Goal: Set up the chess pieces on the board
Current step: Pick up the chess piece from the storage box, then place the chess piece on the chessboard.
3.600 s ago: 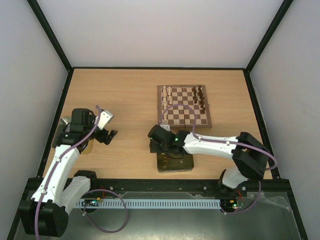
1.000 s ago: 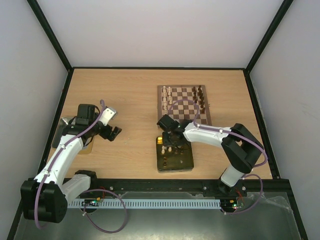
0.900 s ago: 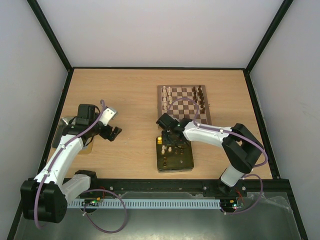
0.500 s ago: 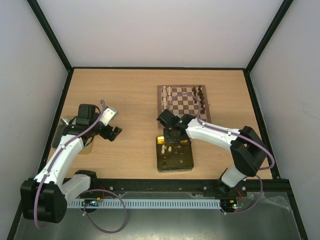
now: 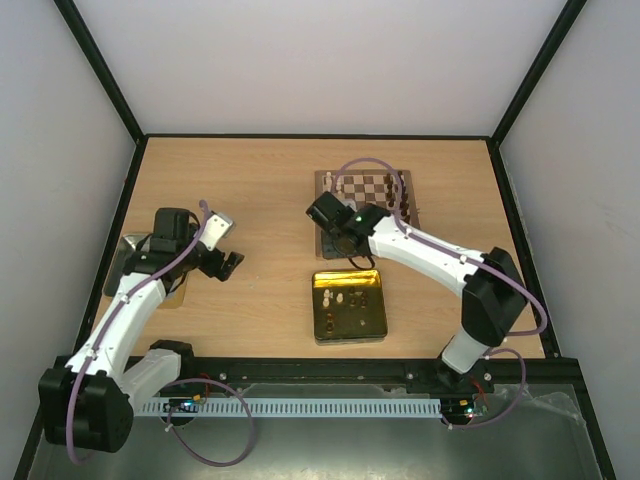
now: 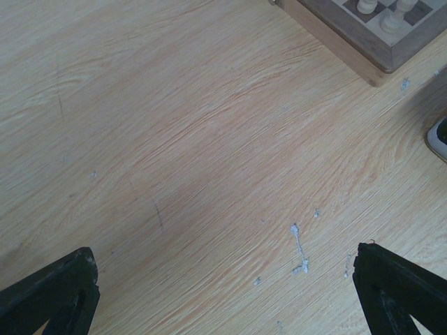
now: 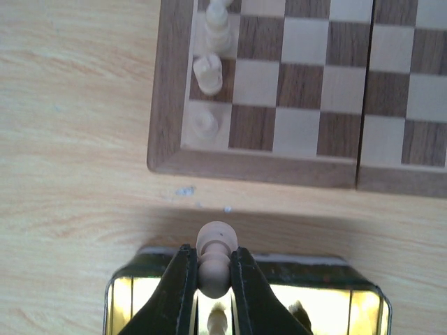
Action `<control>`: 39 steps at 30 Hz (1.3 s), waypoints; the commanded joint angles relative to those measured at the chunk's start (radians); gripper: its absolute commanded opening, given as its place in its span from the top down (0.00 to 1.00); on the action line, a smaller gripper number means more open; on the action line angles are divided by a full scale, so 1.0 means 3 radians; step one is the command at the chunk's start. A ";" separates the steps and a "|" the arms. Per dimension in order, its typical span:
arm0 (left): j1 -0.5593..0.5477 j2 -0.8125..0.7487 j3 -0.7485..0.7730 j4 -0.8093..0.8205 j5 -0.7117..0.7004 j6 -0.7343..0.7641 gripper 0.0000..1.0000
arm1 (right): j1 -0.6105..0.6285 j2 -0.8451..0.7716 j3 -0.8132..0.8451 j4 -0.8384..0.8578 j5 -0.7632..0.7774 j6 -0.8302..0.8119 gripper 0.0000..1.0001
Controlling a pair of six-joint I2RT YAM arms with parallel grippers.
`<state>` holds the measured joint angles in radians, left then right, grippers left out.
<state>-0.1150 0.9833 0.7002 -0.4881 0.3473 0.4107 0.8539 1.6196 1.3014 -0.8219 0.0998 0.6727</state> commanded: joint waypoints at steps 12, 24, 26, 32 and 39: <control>-0.0019 -0.0107 -0.0042 -0.0006 0.0017 -0.0019 0.01 | -0.0678 0.0883 0.0912 -0.0218 -0.0009 -0.0341 0.93; -0.0051 -0.0140 -0.0053 -0.0004 0.0071 0.0006 0.01 | -0.1003 0.1486 0.1399 -0.0043 -0.0641 -0.0238 0.93; -0.0054 -0.0147 -0.0053 -0.0004 0.0074 0.0007 0.01 | -0.1015 0.1526 0.1409 -0.0033 -0.0648 -0.0242 0.93; -0.0071 -0.0146 -0.0063 0.0009 0.0079 0.0012 0.01 | -0.1064 0.1625 0.1432 0.0014 -0.0660 -0.0241 0.93; -0.0091 -0.0134 -0.0064 0.0011 0.0075 0.0012 0.01 | -0.1090 0.1727 0.1490 0.0045 -0.0663 -0.0243 0.93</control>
<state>-0.1360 0.9497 0.6922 -0.4847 0.3588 0.4114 0.5327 2.1124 1.7061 -0.8173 -0.0971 0.5949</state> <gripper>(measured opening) 0.992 0.069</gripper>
